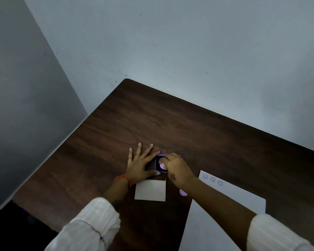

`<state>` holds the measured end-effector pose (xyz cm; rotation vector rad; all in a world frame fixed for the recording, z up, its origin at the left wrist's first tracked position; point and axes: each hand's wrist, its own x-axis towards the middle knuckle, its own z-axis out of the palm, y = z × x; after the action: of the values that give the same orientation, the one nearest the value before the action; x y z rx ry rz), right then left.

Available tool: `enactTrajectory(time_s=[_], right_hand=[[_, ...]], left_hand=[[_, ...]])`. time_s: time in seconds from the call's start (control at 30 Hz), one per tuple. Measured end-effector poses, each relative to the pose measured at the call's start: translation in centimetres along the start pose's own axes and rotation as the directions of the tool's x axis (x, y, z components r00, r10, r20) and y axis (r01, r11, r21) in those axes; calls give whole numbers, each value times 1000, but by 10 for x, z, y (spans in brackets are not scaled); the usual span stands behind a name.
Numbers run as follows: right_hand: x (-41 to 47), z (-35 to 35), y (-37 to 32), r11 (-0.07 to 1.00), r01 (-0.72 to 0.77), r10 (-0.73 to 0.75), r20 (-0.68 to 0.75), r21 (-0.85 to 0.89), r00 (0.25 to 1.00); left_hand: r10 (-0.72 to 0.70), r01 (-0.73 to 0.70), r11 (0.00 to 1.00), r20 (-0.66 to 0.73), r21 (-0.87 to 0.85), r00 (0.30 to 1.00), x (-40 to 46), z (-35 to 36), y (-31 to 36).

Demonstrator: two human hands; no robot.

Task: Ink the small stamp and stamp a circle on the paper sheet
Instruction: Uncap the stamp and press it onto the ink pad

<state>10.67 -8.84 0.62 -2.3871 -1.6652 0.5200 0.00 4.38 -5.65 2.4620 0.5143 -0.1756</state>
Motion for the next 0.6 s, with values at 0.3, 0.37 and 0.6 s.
enactTrajectory(time_s=[0.3,0.37,0.6], right_hand=[[-2,1,11,992,-86,87,10,-91,996],[4,1,9,986,-115,117,11,-121,993],[3,-11,24,973,163,-148,100,-164,984]], left_hand=[[-18,17,1000,18,4,1000,0,-1,0],[-20,20,1000,20,13,1000,0,0,-1],[-21,21,1000,29,10,999,0,-2,3]])
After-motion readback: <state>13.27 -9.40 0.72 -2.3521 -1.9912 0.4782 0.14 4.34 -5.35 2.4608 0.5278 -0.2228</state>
